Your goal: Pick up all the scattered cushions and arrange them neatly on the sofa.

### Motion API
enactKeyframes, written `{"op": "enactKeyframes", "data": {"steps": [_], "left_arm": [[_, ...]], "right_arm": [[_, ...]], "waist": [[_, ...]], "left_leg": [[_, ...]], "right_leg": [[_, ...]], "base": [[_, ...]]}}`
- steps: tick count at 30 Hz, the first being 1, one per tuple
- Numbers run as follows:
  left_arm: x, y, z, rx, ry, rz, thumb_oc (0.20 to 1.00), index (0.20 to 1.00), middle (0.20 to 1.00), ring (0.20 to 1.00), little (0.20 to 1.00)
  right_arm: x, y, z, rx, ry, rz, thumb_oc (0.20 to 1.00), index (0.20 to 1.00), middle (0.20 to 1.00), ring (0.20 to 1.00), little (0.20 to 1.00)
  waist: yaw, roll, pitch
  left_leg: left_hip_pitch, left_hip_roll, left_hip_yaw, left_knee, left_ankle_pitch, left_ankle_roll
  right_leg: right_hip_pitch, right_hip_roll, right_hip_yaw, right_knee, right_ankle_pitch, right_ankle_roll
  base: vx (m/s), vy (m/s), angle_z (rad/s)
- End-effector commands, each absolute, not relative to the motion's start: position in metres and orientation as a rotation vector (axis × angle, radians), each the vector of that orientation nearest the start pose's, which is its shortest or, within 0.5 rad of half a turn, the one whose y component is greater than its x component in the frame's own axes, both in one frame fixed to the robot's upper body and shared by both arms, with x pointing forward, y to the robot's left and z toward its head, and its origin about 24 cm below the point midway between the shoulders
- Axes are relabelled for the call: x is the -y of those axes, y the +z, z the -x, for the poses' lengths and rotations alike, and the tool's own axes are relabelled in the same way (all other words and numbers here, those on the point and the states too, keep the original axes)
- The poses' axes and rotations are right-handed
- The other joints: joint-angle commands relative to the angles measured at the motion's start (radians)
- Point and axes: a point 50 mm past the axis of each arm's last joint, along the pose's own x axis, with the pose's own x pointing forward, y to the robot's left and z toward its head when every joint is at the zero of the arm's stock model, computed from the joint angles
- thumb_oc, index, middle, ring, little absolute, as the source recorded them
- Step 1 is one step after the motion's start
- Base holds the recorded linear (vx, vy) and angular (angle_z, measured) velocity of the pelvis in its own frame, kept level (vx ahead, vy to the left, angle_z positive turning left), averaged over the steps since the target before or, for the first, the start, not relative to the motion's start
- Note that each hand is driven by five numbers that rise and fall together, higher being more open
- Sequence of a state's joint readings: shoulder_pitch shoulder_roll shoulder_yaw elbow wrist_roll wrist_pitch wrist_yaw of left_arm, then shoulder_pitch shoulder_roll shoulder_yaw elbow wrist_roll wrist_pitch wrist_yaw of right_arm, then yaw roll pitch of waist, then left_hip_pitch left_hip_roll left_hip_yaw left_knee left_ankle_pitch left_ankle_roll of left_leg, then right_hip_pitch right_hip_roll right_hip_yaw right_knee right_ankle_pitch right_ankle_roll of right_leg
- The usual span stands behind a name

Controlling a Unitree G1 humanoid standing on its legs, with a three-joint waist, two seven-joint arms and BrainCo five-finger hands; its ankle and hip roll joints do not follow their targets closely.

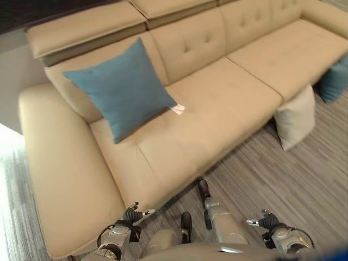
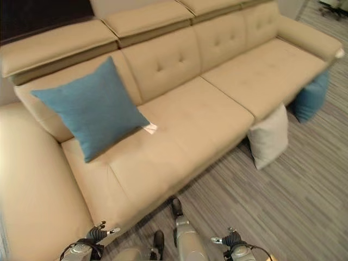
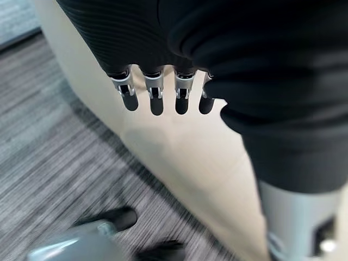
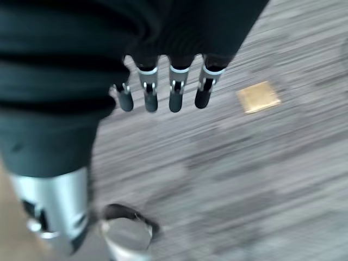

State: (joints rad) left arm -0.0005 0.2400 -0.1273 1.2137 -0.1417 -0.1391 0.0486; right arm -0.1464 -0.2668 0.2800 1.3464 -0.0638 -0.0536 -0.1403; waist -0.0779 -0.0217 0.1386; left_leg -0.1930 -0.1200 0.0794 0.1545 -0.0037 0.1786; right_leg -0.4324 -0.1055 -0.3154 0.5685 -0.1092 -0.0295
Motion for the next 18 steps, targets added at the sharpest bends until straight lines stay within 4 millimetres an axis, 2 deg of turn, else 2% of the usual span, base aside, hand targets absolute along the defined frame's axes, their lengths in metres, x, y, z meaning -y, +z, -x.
{"op": "enactKeyframes", "data": {"steps": [1,2,5,10,12,13,16,18], "left_arm": [[-0.257,-0.152,-0.097,-1.114,0.182,-0.243,1.000,1.000,1.000,1.000,1.000],[-0.256,-0.152,-0.097,-1.112,0.181,-0.239,1.000,1.000,1.000,1.000,1.000],[-0.254,-0.152,-0.101,-1.095,0.173,-0.241,1.000,1.000,1.000,1.000,1.000],[-0.243,-0.151,-0.112,-1.071,0.122,-0.253,1.000,1.000,1.000,1.000,1.000],[-0.235,-0.150,-0.122,-1.042,0.101,-0.244,1.000,1.000,1.000,1.000,1.000],[-0.228,-0.151,-0.125,-1.036,0.084,-0.236,1.000,1.000,1.000,1.000,1.000],[-0.224,-0.152,-0.124,-1.043,0.064,-0.239,1.000,1.000,1.000,1.000,1.000],[-0.222,-0.154,-0.121,-1.062,0.036,-0.268,1.000,1.000,1.000,1.000,1.000]], "right_arm": [[0.266,-0.140,-0.133,-1.074,-0.097,0.573,1.000,1.000,1.000,1.000,1.000],[0.266,-0.140,-0.134,-1.067,-0.095,0.578,1.000,1.000,1.000,1.000,1.000],[0.265,-0.139,-0.135,-1.060,-0.110,0.565,1.000,1.000,1.000,1.000,1.000],[0.271,-0.140,-0.129,-1.075,-0.155,0.541,1.000,1.000,1.000,1.000,1.000],[0.273,-0.141,-0.122,-1.099,-0.176,0.530,1.000,1.000,1.000,1.000,1.000],[0.276,-0.143,-0.115,-1.125,-0.186,0.537,1.000,1.000,1.000,1.000,1.000],[0.277,-0.143,-0.111,-1.136,-0.198,0.526,1.000,1.000,1.000,1.000,1.000],[0.278,-0.144,-0.109,-1.132,-0.220,0.496,1.000,1.000,1.000,1.000,1.000]], "waist": [[0.101,0.005,-0.033],[0.108,0.005,-0.038],[0.107,-0.017,-0.055],[0.087,-0.022,-0.036],[0.092,-0.028,-0.012],[0.108,-0.032,-0.006],[0.111,-0.028,-0.008],[0.097,-0.013,-0.020]], "left_leg": [[0.114,0.076,-0.099,-0.080,-0.071,-0.149],[0.113,0.082,-0.084,-0.089,-0.067,-0.152],[0.106,0.081,-0.071,-0.074,-0.069,-0.161],[0.111,0.100,-0.064,-0.020,-0.087,-0.184],[0.085,0.084,-0.151,0.040,-0.093,-0.200],[0.075,0.042,-0.309,0.052,-0.106,-0.209],[0.078,0.036,-0.349,0.040,-0.104,-0.212],[0.112,0.062,-0.316,-0.021,-0.092,-0.208]], "right_leg": [[0.374,-0.010,0.158,-0.354,0.036,0.139],[0.367,-0.013,0.152,-0.357,0.047,0.136],[0.407,0.018,0.191,-0.459,0.041,0.142],[0.444,0.052,0.222,-0.542,0.051,0.122],[0.434,0.062,0.257,-0.549,0.063,0.110],[0.424,0.073,0.301,-0.564,0.084,0.110],[0.424,0.079,0.323,-0.576,0.094,0.116],[0.420,0.080,0.329,-0.590,0.105,0.122]], "base": [[-0.15,-0.105,-1.80],[-0.08,-0.116,-1.28],[-0.01,-0.150,-0.81],[-0.03,-0.132,0.12],[-0.16,-0.071,-0.45],[-0.13,-0.021,-0.92],[-0.04,0.040,-0.75],[-0.04,0.127,-0.52]]}}
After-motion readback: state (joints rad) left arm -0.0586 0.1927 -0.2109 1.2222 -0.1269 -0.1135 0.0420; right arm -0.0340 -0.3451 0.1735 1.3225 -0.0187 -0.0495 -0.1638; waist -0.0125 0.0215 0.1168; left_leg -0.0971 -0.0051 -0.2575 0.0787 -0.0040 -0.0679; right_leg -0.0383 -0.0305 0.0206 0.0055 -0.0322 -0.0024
